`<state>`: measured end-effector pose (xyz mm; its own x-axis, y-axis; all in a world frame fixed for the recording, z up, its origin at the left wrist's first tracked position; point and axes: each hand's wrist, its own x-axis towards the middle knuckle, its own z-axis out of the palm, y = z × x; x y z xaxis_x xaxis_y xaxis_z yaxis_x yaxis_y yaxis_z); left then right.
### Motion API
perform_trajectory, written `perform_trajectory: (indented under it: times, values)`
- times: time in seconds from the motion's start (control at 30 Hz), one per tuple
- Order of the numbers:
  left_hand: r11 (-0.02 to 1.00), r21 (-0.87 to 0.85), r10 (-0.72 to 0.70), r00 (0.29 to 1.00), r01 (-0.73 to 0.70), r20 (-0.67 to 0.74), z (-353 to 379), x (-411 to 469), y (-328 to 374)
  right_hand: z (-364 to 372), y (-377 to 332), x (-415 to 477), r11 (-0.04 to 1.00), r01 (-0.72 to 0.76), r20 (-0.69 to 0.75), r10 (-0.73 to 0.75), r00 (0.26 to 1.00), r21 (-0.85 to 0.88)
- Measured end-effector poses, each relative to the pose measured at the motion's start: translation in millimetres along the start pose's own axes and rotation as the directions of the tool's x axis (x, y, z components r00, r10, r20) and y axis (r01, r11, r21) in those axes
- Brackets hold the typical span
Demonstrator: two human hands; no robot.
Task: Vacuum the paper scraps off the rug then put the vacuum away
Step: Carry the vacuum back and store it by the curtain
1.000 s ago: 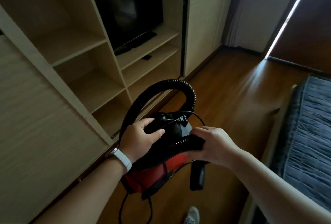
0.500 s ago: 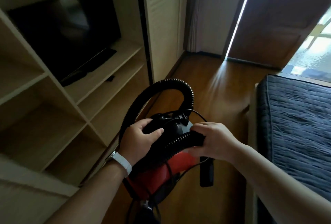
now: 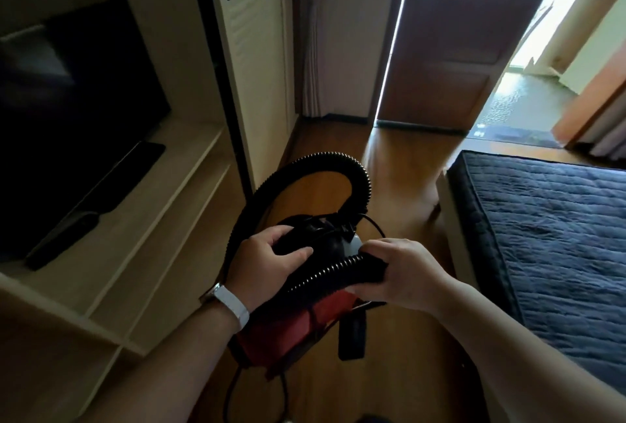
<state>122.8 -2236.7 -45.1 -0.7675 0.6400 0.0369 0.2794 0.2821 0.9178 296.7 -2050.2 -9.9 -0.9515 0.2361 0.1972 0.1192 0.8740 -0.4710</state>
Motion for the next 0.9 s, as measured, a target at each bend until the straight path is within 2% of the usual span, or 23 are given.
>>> perform_trajectory:
  times: [0.17,0.3,0.53,0.7,0.9]
  values:
    - [0.999,-0.049,0.012,1.000,-0.011,0.017,-6.8,60.9,-3.5,0.0,19.1,53.1,1.000,-0.016,-0.023,0.016,1.000,-0.007]
    - [1.000,-0.022,0.007,1.000,-0.007,0.022,2.3,111.3,-10.4,2.3,53.8,93.7,1.000,-0.022,-0.017,0.022,1.000,-0.008]
    - [1.000,0.018,0.005,0.998,-0.006,0.067,41.7,229.7,-11.4,-2.2,143.4,181.6,0.994,-0.012,-0.028,0.015,0.999,0.112]
    - [0.998,0.055,0.012,0.997,-0.016,0.075,83.7,321.1,5.7,-24.1,225.8,235.0,0.994,-0.041,-0.007,0.042,0.999,0.100]
    - [1.000,0.011,0.023,0.997,-0.024,0.076,114.2,415.7,38.2,-65.7,294.9,305.6,0.998,-0.033,-0.069,0.036,0.997,0.045]
